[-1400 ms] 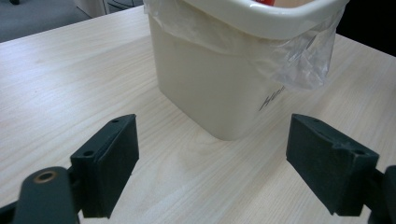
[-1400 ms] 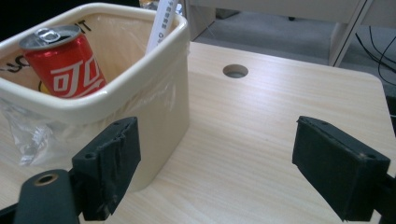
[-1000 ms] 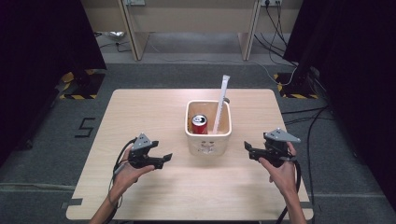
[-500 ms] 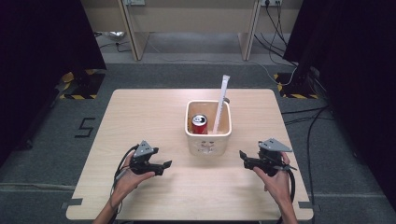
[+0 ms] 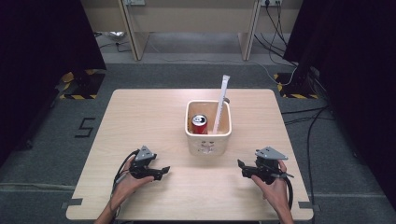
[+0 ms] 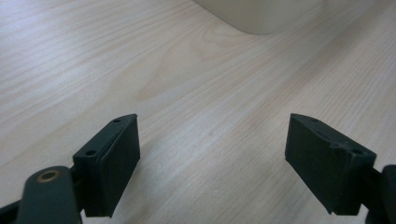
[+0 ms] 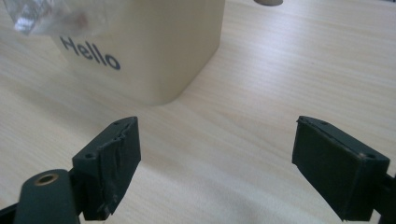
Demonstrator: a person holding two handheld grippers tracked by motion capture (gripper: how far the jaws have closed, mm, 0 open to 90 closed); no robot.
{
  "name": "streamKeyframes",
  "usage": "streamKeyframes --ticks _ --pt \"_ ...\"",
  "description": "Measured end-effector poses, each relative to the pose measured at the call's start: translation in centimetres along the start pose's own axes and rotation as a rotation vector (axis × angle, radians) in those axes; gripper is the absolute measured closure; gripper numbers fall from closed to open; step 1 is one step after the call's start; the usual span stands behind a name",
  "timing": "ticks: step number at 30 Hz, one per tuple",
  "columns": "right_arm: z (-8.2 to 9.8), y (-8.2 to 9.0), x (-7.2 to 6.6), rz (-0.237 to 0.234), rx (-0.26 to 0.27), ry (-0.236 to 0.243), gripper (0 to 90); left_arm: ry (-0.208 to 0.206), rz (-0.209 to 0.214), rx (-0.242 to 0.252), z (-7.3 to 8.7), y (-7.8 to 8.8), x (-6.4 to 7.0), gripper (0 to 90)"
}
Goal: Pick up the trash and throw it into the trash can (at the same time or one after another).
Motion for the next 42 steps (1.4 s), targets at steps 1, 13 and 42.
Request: streamKeyframes --ticks 1,13,42 --pt "0.2 0.0 0.0 -0.001 -0.002 0.004 15.7 0.000 -0.001 -0.007 0.1 0.1 0.0 17.4" --pt "2.6 0.1 0.0 0.006 -0.058 0.017 15.8 -0.002 -0.028 -0.039 1.1 0.9 -0.4 16.6" --pt "5.3 2.0 0.5 0.022 -0.080 -0.016 15.9 -0.039 -0.052 -0.058 2.1 2.0 0.0 13.8"
Point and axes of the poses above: each handheld gripper's, and its own axes: y roughly backward along the jaws, z roughly out of its underside, x roughly to its right, the point moved 2 cm from there along -y, roughly forward along the jaws, and after that the axes turned 2 degrees about -y, right-handed, at the moved point
